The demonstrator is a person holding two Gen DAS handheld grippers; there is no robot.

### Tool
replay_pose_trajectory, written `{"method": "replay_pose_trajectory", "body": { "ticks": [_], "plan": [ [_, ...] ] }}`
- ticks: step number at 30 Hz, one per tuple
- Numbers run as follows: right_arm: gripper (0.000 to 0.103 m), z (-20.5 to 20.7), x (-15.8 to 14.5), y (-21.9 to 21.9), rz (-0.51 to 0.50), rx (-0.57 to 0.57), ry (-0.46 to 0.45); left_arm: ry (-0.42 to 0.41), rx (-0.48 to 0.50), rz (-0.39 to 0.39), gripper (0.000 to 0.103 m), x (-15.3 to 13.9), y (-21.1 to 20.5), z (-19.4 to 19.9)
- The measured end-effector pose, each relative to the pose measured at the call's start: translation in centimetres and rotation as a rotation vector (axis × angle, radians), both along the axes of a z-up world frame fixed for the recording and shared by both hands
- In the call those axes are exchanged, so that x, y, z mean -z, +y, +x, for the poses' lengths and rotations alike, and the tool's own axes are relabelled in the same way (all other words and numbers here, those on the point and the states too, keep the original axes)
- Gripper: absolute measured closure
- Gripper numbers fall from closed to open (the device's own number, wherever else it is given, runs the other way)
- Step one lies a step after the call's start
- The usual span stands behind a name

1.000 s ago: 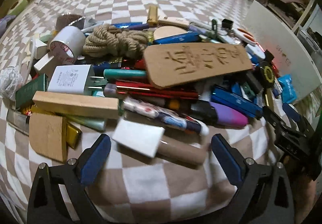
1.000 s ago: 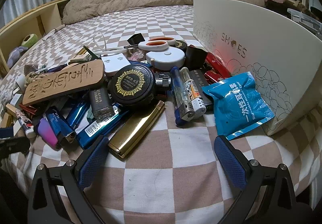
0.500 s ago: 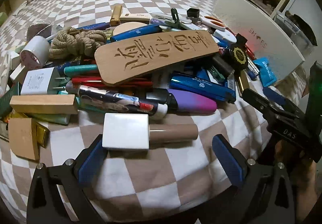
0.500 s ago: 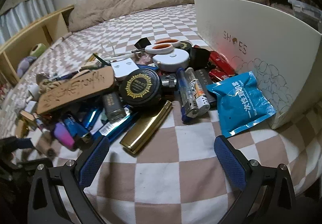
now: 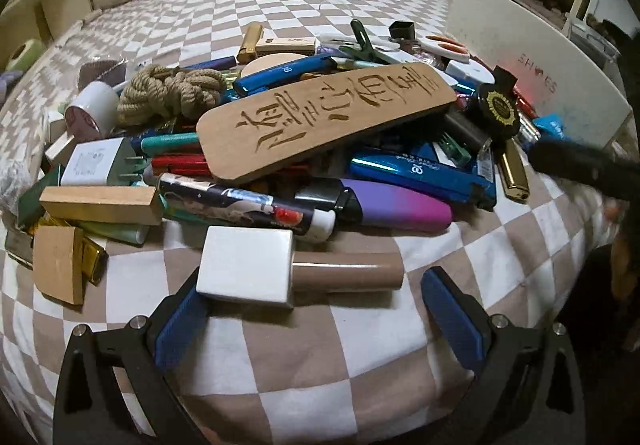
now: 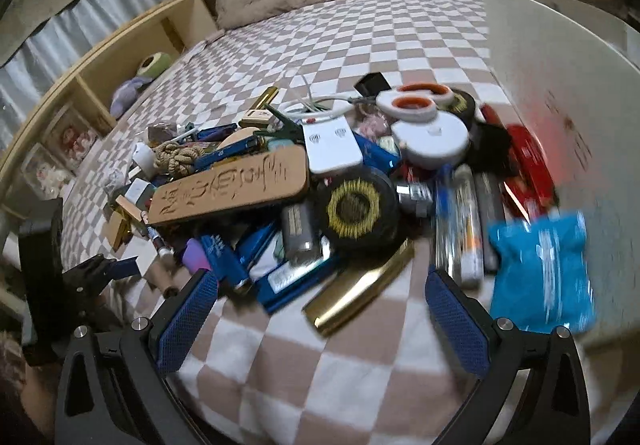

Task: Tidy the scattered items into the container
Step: 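Lower the right tool over the gold metal lighter while the left tool lowers toward the white-and-wood stamp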

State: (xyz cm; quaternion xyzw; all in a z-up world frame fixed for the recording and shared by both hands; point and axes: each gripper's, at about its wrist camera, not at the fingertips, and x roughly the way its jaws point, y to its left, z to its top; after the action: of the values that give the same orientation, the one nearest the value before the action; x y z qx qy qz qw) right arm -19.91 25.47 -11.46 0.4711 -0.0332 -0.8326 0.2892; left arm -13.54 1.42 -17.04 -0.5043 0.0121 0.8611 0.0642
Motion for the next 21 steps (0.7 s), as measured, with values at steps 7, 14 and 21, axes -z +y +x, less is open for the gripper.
{"method": "replay_pose_trajectory", "body": {
  "ticks": [7, 14, 21],
  "plan": [
    [0.000, -1.8, 1.2, -2.1, 0.155, -0.169, 0.002, 0.003, -0.016, 0.038, 0.000, 0.1, -0.8, -0.3],
    [0.000, -1.1, 1.8, -2.8, 0.159, -0.260, -0.082, 0.012, -0.020, 0.034, 0.000, 0.3, -0.9, -0.9],
    [0.000, 1.5, 0.9, -2.9, 0.177, -0.349, -0.137, 0.015, -0.019, 0.034, 0.000, 0.2, -0.8, -1.0]
  ]
}}
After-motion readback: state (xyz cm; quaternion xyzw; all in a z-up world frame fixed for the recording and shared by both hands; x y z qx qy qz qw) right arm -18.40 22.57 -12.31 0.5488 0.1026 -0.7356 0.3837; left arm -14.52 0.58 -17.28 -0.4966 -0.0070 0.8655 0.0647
